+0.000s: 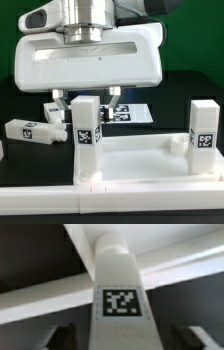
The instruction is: Assemble desk
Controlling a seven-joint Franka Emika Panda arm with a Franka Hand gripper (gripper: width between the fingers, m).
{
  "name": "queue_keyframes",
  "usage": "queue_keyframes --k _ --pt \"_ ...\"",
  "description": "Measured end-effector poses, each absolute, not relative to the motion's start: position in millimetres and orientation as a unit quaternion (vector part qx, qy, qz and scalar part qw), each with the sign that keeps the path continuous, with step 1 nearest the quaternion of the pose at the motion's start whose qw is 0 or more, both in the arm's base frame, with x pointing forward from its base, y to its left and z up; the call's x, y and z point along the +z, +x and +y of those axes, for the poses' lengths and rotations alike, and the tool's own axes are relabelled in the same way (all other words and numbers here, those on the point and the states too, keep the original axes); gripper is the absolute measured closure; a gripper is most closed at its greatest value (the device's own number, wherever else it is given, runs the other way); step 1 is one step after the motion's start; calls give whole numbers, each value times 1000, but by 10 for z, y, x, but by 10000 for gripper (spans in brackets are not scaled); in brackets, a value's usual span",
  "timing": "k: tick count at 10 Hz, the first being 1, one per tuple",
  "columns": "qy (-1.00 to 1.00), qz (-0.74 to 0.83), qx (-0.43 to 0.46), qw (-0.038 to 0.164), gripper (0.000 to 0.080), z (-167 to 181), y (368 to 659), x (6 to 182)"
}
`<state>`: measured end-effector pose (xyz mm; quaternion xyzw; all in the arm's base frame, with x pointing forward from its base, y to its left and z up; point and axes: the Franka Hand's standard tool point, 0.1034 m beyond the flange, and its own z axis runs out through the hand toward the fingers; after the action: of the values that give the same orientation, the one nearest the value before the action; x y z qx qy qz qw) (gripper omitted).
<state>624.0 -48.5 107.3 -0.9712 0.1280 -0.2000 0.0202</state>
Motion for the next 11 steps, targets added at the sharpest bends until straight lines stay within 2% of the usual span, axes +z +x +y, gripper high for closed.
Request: queue_keyframes --k 1,2,4,6,8,9,10,11 --pt "-972 130 -192 26 254 -514 6317 1137" --pt "-974 132 -181 32 167 -539 6397 1206" --pt "-983 149 -78 69 152 -543 6425 1253" --pt "-980 173 13 92 151 -529 6427 1234" --pt "-979 167 67 99 151 -444 6257 1151" --pt "-979 169 56 98 151 -464 6289 1152" --pt "-979 169 56 98 247 -459 6287 1147" --pt "-979 168 57 98 406 -459 6286 1146"
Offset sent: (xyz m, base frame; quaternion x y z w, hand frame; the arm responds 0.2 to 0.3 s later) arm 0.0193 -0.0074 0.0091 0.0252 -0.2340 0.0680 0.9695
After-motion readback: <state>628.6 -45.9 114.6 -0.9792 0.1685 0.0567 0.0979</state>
